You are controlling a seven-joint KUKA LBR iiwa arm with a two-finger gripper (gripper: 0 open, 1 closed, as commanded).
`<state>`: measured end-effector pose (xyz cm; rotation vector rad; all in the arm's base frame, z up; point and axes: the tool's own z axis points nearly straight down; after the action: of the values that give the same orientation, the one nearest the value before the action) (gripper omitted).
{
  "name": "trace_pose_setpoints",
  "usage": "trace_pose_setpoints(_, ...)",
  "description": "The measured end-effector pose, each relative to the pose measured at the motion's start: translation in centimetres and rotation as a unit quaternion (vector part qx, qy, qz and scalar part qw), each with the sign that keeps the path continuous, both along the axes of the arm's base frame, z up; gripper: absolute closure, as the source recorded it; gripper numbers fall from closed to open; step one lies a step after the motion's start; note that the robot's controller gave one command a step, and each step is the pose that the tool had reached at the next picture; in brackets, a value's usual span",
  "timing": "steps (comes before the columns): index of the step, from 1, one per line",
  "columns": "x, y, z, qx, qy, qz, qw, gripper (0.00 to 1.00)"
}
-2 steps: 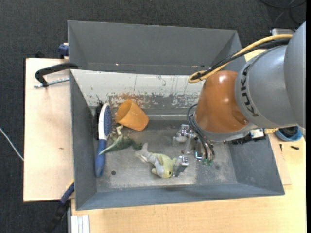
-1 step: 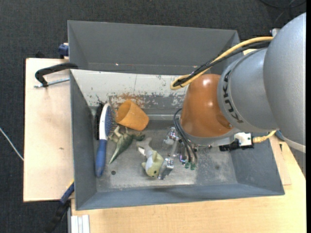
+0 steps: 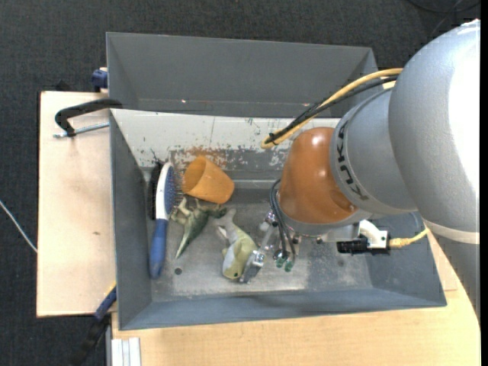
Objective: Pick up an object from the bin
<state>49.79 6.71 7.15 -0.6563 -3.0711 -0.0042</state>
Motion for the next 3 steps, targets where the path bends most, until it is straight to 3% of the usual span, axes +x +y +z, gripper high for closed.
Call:
trace_pose_setpoints(1, 0.0, 0.1, 0.1, -0.001, -0.0001, 0.001, 1.0, 0.0)
trace_pose_setpoints(2, 0.1, 0.1, 0.1, -0.001, -0.0017, 0.001, 1.0, 1.0)
trace_pose_setpoints(3, 0.3, 0.2, 5.3, 0.0, -0.0046, 0.002, 1.0, 1.0)
